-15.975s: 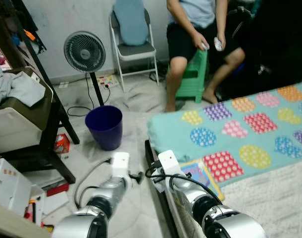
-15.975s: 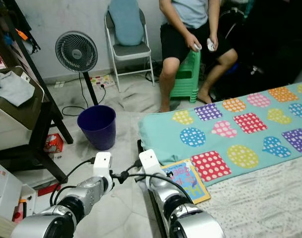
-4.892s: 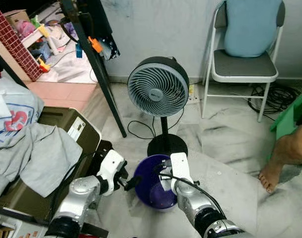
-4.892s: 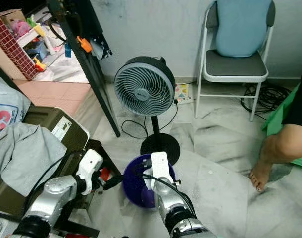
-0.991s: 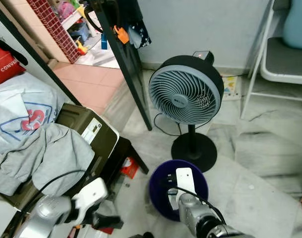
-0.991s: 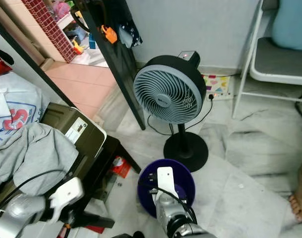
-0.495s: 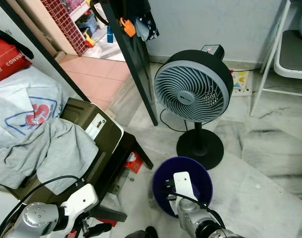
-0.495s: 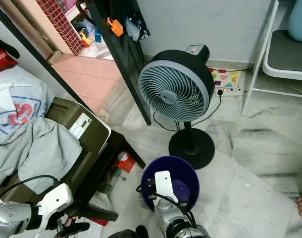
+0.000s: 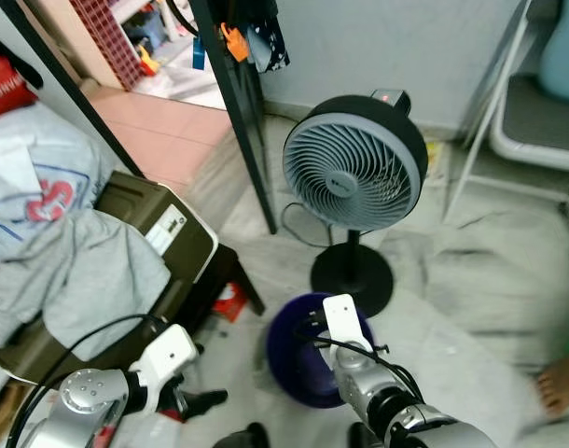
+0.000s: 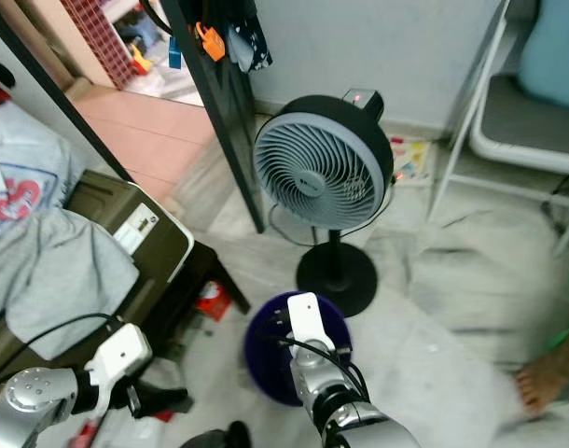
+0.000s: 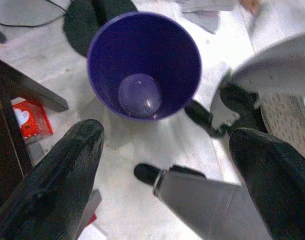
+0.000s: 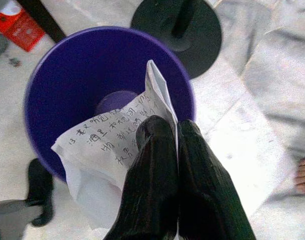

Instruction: Clean up the room

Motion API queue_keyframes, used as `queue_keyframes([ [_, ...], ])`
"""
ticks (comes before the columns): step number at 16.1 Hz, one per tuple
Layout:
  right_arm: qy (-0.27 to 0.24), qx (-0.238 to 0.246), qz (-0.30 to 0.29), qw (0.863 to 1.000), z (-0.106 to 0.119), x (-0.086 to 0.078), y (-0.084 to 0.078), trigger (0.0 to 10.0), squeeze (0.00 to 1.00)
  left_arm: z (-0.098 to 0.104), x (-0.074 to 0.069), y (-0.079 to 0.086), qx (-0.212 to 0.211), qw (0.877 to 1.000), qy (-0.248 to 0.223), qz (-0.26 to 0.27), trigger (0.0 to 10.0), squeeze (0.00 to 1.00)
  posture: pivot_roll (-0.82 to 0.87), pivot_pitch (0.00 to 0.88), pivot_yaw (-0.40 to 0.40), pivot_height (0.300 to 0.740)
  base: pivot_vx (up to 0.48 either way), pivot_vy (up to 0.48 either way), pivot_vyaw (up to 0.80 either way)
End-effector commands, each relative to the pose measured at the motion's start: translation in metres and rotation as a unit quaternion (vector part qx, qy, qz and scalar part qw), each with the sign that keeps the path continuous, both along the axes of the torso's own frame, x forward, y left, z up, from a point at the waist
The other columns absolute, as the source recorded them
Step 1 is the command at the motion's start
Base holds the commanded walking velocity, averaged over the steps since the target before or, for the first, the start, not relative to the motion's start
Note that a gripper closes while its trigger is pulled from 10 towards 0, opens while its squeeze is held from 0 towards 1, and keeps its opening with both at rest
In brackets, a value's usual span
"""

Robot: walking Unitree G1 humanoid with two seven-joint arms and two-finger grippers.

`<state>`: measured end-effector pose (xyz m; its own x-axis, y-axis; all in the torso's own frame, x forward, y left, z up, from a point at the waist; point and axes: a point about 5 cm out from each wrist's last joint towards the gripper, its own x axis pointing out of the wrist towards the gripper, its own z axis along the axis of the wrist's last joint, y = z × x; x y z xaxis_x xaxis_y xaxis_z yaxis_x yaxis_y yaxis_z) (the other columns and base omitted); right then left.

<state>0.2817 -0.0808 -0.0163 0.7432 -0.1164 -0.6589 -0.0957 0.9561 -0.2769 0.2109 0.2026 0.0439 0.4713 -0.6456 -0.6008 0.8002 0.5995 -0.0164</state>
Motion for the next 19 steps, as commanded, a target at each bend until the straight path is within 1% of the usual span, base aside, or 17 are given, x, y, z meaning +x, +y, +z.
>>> queue_keyframes([
  [1, 0.008, 0.003, 0.02, 1.0, -0.002, -0.004, 0.011, 10.0, 0.0, 0.002, -0.003, 0.006, 0.0, 1.0, -0.003, 0.027, 10.0, 0.0, 0.02, 0.161, 0.085, 0.74, 0.0, 0.0, 0.0],
  [2, 0.01, -0.005, 0.024, 1.0, -0.003, -0.006, 0.012, 10.0, 0.0, 0.002, -0.011, 0.006, -0.006, 0.999, -0.003, 0.04, 10.0, 0.0, 0.04, 0.163, 0.071, 0.74, 0.0, 0.0, 0.0],
  [4, 0.01, -0.011, 0.026, 1.0, -0.004, -0.007, 0.011, 10.0, 0.0, 0.002, -0.018, 0.004, -0.008, 0.999, -0.001, 0.042, 10.0, 0.0, 0.05, 0.173, 0.063, 0.74, 0.0, 0.0, 0.0],
  [5, 0.014, -0.012, 0.028, 0.999, -0.006, -0.01, 0.012, 10.0, 0.0, 0.002, -0.024, 0.005, -0.009, 0.999, 0.003, 0.049, 10.0, 0.0, 0.05, 0.183, 0.064, 0.74, 0.0, 0.0, 0.0],
  [6, 0.017, -0.009, 0.029, 0.999, -0.006, -0.01, 0.013, 10.0, 0.0, 0.002, -0.026, 0.006, -0.008, 0.999, 0.005, 0.051, 10.0, 0.0, 0.05, 0.184, 0.065, 0.74, 0.0, 0.0, 0.0],
  [9, 0.016, 0.007, 0.039, 0.999, -0.004, -0.011, 0.025, 10.0, 0.0, 0.005, -0.034, 0.013, -0.002, 0.998, 0.013, 0.055, 10.0, 0.0, 0.07, 0.198, 0.083, 0.74, 0.0, 0.0, 0.0],
  [11, 0.011, 0.022, 0.05, 0.998, 0.001, -0.011, 0.041, 10.0, 0.0, 0.007, -0.039, 0.019, 0.007, 0.998, 0.02, 0.058, 10.0, 0.0, 0.08, 0.205, 0.094, 0.74, 0.0, 0.0, 0.0],
  [13, 0.003, 0.025, 0.053, 0.998, 0.004, -0.01, 0.048, 10.0, 0.0, 0.008, -0.04, 0.019, 0.009, 0.998, 0.023, 0.058, 10.0, 0.0, 0.08, 0.207, 0.102, 0.74, 0.0, 0.0, 0.0],
  [15, -0.015, -0.003, 0.039, 0.999, 0.007, -0.005, 0.041, 10.0, 0.0, 0.008, -0.04, 0.019, 0.01, 0.998, 0.025, 0.056, 10.0, 0.0, 0.08, 0.21, 0.109, 0.74, 0.0, 0.0, 0.0],
  [16, -0.018, -0.01, 0.021, 1.0, 0.007, -0.004, 0.035, 10.0, 0.0, 0.009, -0.04, 0.02, 0.011, 0.998, 0.026, 0.055, 10.0, 0.0, 0.08, 0.211, 0.113, 0.74, 0.0, 0.0, 0.0],
  [17, -0.015, -0.017, -0.002, 1.0, 0.005, -0.003, 0.024, 10.0, 0.0, 0.009, -0.04, 0.021, 0.013, 0.998, 0.027, 0.054, 10.0, 0.0, 0.08, 0.212, 0.115, 0.74, 0.0, 0.0, 0.0],
  [19, -0.015, -0.023, -0.016, 0.999, 0.003, -0.003, 0.015, 10.0, 0.0, 0.009, -0.039, 0.022, 0.014, 0.998, 0.028, 0.053, 10.0, 0.0, 0.06, 0.216, 0.118, 0.74, 0.0, 0.0, 0.0],
])
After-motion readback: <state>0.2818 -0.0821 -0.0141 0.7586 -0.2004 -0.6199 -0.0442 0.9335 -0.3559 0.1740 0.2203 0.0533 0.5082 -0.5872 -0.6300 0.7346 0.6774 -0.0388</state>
